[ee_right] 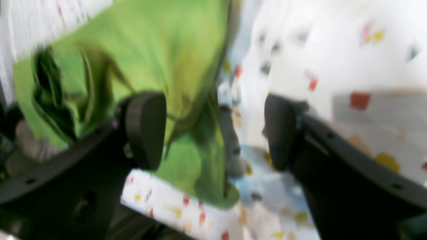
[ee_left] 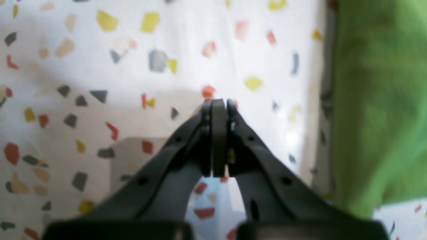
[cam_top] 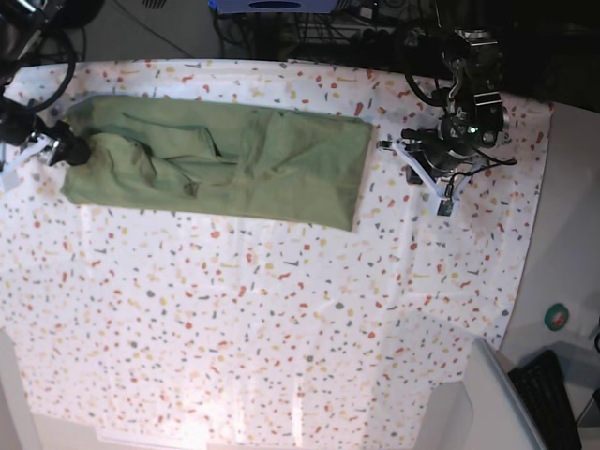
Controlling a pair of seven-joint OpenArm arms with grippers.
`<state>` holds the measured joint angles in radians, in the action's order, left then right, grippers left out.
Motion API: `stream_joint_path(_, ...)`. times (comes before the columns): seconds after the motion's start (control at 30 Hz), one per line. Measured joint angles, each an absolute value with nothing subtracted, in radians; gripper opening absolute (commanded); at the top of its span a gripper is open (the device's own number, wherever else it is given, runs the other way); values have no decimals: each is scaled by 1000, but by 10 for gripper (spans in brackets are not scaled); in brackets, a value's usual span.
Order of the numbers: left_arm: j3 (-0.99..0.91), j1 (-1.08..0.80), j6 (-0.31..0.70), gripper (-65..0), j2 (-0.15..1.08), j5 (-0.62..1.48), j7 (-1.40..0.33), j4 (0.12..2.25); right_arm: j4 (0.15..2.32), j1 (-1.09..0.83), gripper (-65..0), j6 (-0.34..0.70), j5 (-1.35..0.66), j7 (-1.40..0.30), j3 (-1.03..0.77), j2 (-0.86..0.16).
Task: Layout the t-shirt on the table in an organized manner, then fold the t-shirt properly
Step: 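Release the left gripper and press the folded end flat along the strip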
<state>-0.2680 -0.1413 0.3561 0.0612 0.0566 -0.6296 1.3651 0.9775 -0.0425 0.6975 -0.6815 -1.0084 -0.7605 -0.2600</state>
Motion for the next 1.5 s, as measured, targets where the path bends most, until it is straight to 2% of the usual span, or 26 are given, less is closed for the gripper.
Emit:
stream_joint_path(0.17, -197, -131, 344, -650, 60, 53, -584, 1335, 1003, -42, -227, 698, -680, -1068, -760, -250)
stream_joint_path(0.37, -81, -131, 348, -650, 49, 86, -400, 1240, 1061, -46, -230, 699, -673, -1165, -760, -218)
stream_joint_path(0.8, -72, -126, 345, -650, 36, 88, -394, 1230, 1060, -15, -231, 698, -672, -1167, -760, -178)
stream_joint_path(0.97, 5, -122, 329, -650, 38, 81, -387, 1230, 1060, -15, -236, 698, -674, -1168, -760, -175)
stream_joint_path(1.07, 12, -121, 334, -650, 30, 82, -387, 1228, 1060, -14, -329, 698, -656, -1164, -760, -176)
stream_joint_path(1.27, 14, -120, 341, -650, 10, 83, -394, 1224, 1056, -17, -629, 697, -640, -1146, -759, -170)
stream_joint_path(1.3, 19, -120, 342, -650, 11, 84, -395, 1224, 1056, -17, -650, 697, -638, -1114, -759, -171)
stream_joint_path(1.5, 23, -122, 345, -650, 5, 84, -395, 1224, 1065, -17, -650, 697, -638, -1078, -755, -217)
